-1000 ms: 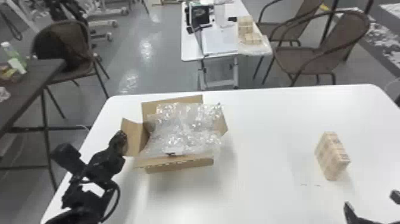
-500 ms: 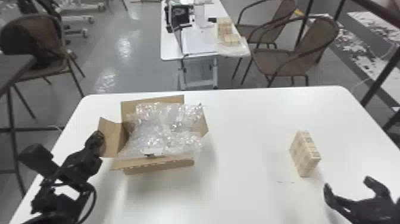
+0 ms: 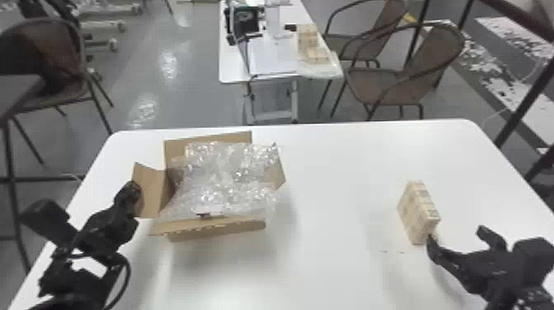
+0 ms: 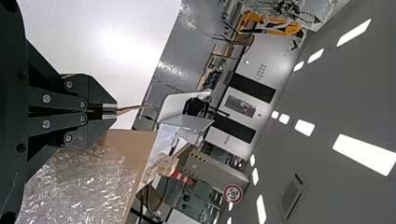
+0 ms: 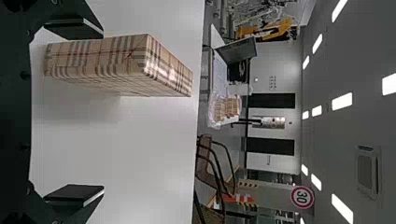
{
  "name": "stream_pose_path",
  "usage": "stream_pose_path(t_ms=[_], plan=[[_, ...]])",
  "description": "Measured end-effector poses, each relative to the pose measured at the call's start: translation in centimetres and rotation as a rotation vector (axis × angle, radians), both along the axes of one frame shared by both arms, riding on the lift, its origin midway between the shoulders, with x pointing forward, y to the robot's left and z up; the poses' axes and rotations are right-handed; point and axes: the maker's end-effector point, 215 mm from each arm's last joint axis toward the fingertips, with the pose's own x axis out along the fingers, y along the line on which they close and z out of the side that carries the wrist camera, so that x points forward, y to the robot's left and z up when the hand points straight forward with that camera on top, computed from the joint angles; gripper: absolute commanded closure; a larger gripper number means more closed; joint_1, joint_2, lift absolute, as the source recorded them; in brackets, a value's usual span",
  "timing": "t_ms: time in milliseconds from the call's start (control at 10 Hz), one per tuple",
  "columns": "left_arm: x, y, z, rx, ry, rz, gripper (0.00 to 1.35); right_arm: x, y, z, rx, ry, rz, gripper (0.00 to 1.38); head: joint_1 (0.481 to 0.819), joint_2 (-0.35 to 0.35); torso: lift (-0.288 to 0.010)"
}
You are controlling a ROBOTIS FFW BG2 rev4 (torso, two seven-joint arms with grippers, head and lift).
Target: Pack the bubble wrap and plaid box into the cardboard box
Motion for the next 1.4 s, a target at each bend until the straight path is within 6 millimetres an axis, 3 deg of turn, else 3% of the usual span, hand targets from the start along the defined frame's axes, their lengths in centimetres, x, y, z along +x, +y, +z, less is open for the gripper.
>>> stream_pose_path(t_ms=[300,400,500,600,700,800,1000,1400], plan=[[0.0,0.0,0.0,-0.003,-0.001,0.003,1.21,1.6,6.6,-1.2,0.078,0.043,0.098,0.13,0.695,0.132,-0.089],[0.0,0.1,0.0,-0.003,-0.001,0.003,1.21,2.0,7.3,-1.5,0.073,0.050,0.106,0.13,0.695,0.141,-0.089],[0.0,0.1,0.0,-0.003,-0.001,0.003,1.21,2.4,6.9,-1.6,0.048,0.050,0.087,0.13,0.695,0.139,-0.089],[0.0,0.0,0.0,-0.003,-0.001,0.003,1.21,2.7,6.3,-1.4,0.026,0.044,0.057,0.24,0.695,0.130,-0.089],[-0.1,0.0,-0.1,-0.004,-0.001,0.004,1.21,2.8,5.8,-1.1,0.015,0.038,0.040,0.64,0.695,0.124,-0.089],[-0.2,0.0,-0.1,-0.006,0.000,0.005,1.21,2.8,5.5,-1.0,0.011,0.037,0.025,0.80,0.695,0.121,-0.089],[-0.3,0.1,-0.2,-0.009,0.000,0.009,1.21,2.4,4.7,-1.2,0.005,0.046,-0.009,0.94,0.695,0.114,-0.089],[-0.2,0.0,-0.2,-0.011,-0.001,0.006,1.21,2.3,4.4,-1.0,0.008,0.045,-0.023,0.96,0.695,0.109,-0.089]])
